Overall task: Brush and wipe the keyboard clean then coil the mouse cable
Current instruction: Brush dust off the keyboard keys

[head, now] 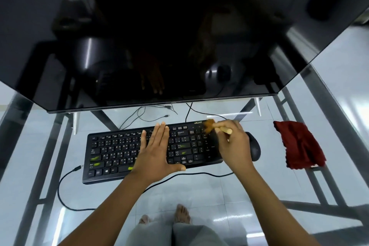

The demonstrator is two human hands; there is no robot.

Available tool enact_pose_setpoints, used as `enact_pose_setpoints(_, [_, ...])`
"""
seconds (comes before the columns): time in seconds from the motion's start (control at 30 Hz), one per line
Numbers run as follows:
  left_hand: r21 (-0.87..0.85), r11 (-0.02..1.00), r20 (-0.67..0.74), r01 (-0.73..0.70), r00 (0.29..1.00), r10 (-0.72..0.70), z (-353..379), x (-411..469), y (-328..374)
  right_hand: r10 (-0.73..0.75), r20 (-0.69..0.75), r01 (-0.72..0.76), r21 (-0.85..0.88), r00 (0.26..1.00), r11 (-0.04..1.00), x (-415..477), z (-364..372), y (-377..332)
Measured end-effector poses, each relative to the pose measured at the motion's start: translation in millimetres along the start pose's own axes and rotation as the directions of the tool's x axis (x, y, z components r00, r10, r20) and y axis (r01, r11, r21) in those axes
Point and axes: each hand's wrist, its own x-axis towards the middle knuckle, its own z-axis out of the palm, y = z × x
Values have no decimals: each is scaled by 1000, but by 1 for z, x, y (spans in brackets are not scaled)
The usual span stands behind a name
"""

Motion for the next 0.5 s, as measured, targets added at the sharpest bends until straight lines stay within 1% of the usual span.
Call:
enact_pose_setpoints(0.03, [0,1000,-3,-1,1000,1,0,0,0,14,30,-15,39,999,999,-4,-2,1])
enact_pose_setpoints(0.07, [3,1000,-1,-2,1000,2,0,0,0,41,120,-51,83,992,995,-7,-3,2])
enact_pose_setpoints(0.1, [6,1000,4,-1,1000,1,0,0,0,56,187,-71,74,981,995,-10,-4,2])
enact_pose_setpoints(0.13, [9,1000,10,3,1000,-3,-1,0,0,72,176,-82,51,982,995,-12,-6,2])
enact_pose_setpoints(0.2, [22,1000,19,17,1000,-17,-2,0,2,116,-12,-115,10,993,993,-8,-13,1])
enact_pose_setpoints(0.23, [23,999,22,23,999,-23,-3,1,3,139,-28,-138,53,990,989,-6,-18,3])
enact_pose_setpoints(0.27, [19,999,25,27,999,-28,-4,0,4,116,32,-119,89,993,989,-6,-22,4])
enact_pose_setpoints(0.3, [18,999,29,30,999,-30,-4,0,4,115,180,-139,129,977,982,-5,-24,2])
enact_pose_setpoints(0.33, [20,999,32,31,999,-31,-5,0,4,79,315,-121,117,946,986,-6,-24,0])
enact_pose_setpoints(0.37, [22,999,33,33,999,-33,-5,0,4,83,361,-103,39,929,994,-8,-24,-1])
enact_pose_setpoints(0.4, [24,999,32,34,999,-35,-5,0,4,99,314,-95,-26,944,995,-7,-24,3])
enact_pose_setpoints(0.43, [26,999,34,36,999,-37,-5,0,4,113,164,-99,-96,980,991,-4,-25,4])
enact_pose_setpoints(0.47, [28,999,38,40,998,-41,-6,0,5,115,37,-110,-108,993,988,-3,-27,5])
enact_pose_setpoints(0.5, [31,999,42,43,998,-45,-7,1,5,115,-4,-115,-60,993,992,-3,-29,4])
